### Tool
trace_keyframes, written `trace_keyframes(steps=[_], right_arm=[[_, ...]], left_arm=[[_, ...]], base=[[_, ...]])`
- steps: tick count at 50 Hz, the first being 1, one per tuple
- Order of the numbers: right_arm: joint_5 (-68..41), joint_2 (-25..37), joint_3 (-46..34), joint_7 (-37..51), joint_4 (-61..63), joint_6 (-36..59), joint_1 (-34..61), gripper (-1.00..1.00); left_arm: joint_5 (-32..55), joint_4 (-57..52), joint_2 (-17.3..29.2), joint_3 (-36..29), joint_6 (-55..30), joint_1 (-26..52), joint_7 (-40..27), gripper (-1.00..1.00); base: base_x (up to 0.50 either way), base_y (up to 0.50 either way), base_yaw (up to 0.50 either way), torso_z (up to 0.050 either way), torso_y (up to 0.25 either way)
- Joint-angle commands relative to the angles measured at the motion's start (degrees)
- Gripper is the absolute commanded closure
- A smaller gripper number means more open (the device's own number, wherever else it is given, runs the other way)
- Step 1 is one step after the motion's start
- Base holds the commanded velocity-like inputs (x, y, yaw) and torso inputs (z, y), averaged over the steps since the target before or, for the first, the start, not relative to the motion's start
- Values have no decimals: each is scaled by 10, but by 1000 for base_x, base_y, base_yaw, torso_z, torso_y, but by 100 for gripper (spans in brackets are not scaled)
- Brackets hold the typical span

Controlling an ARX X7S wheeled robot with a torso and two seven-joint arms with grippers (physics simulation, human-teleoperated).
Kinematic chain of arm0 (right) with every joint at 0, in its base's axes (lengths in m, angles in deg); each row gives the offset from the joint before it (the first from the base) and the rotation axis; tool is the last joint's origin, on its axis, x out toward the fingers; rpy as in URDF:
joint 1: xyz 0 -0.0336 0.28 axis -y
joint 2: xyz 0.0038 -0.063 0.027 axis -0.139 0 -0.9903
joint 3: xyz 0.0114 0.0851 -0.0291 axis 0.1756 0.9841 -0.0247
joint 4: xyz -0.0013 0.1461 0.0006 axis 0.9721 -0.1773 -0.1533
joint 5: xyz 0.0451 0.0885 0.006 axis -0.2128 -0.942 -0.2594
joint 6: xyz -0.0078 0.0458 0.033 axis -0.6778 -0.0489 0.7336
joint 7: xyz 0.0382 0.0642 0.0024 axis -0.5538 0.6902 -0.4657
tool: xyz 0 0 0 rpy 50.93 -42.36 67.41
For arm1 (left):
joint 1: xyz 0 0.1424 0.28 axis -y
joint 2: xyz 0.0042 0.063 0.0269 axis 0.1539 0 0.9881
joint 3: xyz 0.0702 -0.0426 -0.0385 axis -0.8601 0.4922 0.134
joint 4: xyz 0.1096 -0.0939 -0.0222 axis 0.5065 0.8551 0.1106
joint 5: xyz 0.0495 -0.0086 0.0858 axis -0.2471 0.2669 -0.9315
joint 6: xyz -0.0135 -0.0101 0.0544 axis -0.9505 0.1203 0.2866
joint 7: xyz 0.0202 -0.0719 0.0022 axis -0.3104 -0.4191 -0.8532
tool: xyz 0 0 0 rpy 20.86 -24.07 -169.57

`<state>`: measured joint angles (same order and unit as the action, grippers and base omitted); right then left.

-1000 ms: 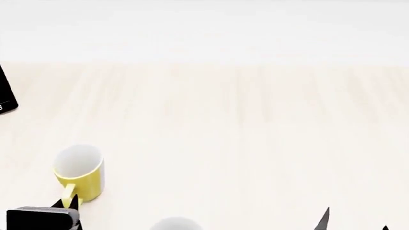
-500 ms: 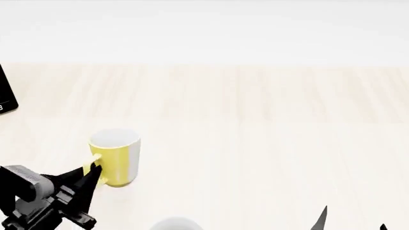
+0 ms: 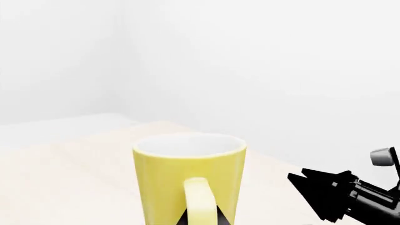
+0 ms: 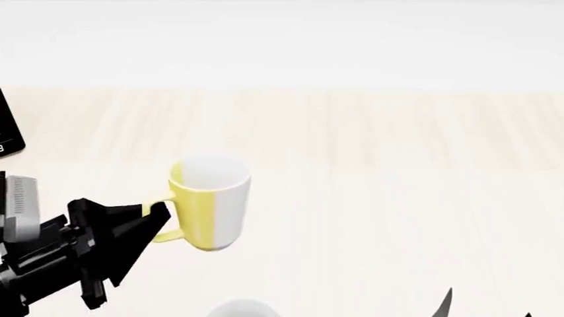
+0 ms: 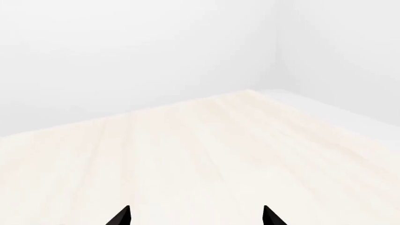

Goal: Put the yellow and white mug to the front of the white mug.

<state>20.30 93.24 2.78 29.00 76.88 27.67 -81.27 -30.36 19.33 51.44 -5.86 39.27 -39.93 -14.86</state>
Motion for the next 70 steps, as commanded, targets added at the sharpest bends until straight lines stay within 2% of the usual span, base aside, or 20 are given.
trace_keyframes(steps=[1,12,21,34,46,54,61,70], right_arm=[[-3,1,1,-1,-14,-8,0,-100],[-7,4,2,2,-12,-10,-4,-100],[-7,5,-1,3,-12,-11,-5,-100],[-10,9,-2,9,0,-6,-9,-100],[-10,12,-4,12,0,-5,-8,-100],[-11,13,-7,14,1,-4,-7,-100],[-11,14,-8,15,-1,-5,-8,-100],[-12,14,-10,16,1,-7,-9,-100]], left_arm=[[1,-4,-6,-19,-25,44,16,100],[-18,37,-36,-35,-7,75,24,100],[-18,7,-31,-42,-18,68,16,100],[-31,40,-41,-48,9,71,19,100],[-67,156,-72,-61,71,97,37,100],[-80,279,-104,-60,137,120,66,100],[-67,422,-138,-36,204,149,117,100],[-69,429,-148,17,206,115,139,100]], base=[[0,0,0,0,0],[0,0,0,0,0],[0,0,0,0,0],[0,0,0,0,0],[0,0,0,0,0],[0,0,0,0,0],[0,0,0,0,0],[0,0,0,0,0]])
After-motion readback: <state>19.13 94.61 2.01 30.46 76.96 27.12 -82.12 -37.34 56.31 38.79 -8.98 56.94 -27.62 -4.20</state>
